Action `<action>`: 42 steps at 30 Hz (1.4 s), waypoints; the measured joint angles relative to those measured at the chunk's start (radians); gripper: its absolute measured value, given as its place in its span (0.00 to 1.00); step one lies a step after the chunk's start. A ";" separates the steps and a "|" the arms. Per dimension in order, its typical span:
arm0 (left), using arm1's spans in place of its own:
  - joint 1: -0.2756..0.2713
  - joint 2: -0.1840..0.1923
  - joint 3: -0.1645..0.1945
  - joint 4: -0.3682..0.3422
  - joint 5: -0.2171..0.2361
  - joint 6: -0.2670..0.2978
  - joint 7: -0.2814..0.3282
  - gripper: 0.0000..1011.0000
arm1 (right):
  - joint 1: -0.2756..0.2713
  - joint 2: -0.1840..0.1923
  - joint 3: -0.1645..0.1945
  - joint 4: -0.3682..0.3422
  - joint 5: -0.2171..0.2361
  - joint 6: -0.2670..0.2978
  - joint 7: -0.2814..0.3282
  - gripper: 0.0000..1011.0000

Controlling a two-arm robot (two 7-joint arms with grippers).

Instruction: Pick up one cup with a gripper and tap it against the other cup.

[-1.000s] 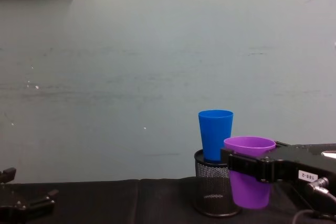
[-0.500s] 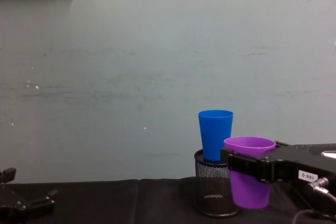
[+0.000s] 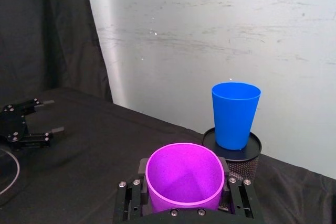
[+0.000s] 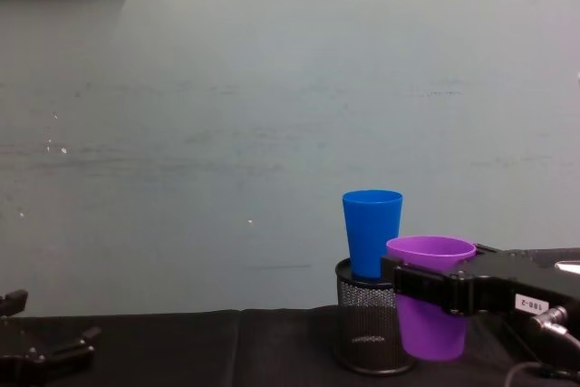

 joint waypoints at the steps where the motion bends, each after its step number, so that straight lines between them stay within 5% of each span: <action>1: 0.000 0.000 0.000 0.000 0.000 0.000 0.000 0.99 | 0.000 0.000 0.000 0.000 0.000 0.000 0.000 0.74; 42: 0.000 0.000 0.000 0.000 0.000 0.000 0.000 0.99 | 0.000 0.000 0.000 0.000 0.000 0.000 0.000 0.74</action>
